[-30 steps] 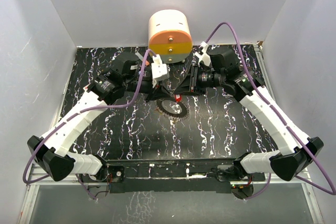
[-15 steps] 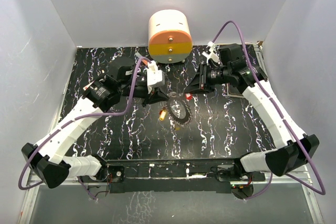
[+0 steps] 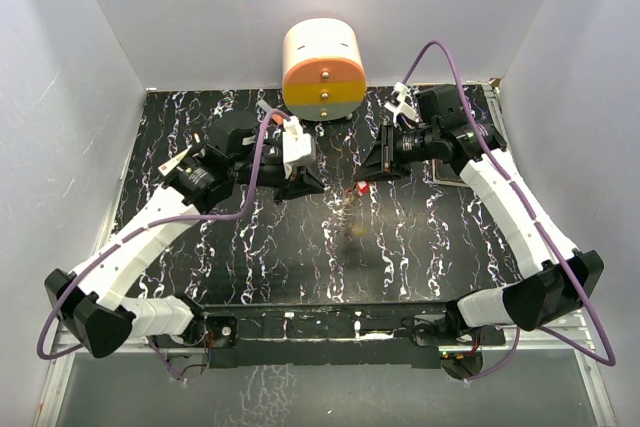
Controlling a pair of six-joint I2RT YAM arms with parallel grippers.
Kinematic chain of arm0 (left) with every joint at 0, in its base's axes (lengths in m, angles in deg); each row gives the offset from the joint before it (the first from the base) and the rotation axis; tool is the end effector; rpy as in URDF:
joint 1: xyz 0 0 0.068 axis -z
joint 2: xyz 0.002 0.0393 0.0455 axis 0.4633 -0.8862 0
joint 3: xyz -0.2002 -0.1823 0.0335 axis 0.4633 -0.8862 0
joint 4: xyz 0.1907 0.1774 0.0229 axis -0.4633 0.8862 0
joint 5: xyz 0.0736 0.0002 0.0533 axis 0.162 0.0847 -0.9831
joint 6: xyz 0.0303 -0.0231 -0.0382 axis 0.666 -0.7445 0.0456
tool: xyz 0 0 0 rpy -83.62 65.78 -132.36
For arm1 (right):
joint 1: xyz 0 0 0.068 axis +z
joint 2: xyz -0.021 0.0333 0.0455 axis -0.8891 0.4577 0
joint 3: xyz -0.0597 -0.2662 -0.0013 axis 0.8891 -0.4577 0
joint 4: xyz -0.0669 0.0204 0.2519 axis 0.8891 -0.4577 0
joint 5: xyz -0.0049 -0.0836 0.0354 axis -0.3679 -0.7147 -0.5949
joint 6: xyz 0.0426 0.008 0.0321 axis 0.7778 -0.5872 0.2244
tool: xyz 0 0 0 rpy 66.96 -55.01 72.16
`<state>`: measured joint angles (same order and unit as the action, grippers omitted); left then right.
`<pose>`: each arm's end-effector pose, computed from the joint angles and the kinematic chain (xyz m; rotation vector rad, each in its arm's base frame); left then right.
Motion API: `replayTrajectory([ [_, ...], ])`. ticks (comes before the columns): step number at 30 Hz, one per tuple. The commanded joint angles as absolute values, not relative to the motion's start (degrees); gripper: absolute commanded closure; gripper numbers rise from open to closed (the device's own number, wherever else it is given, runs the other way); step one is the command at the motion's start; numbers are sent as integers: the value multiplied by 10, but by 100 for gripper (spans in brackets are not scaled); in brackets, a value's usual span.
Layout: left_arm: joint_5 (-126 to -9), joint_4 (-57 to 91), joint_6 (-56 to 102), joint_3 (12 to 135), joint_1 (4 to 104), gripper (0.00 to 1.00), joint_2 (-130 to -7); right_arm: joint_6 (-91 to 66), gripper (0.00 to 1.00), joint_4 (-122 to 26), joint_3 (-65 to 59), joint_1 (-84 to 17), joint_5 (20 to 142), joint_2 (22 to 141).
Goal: Put the keys on the keyring
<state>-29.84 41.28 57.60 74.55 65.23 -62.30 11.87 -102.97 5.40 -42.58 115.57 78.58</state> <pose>0.1921 -0.1803 0.4052 1.3931 1.2834 -0.9207 0.2443 0.1152 0.3802 -0.1044 2.5501 1.2729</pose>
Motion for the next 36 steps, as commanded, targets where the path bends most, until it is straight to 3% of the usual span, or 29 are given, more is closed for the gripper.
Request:
replayTrajectory([
  [1,-309,408,566,768,653,85,-645,122,92,-1003,90,-425,1186,753],
  [5,-304,398,557,767,654,74,-650,130,92,-1000,98,-426,1188,749],
  [12,-305,397,548,784,657,66,-669,149,92,-988,107,-425,1197,741],
  [36,-338,407,510,860,684,61,-754,194,92,-933,85,-392,1171,729],
])
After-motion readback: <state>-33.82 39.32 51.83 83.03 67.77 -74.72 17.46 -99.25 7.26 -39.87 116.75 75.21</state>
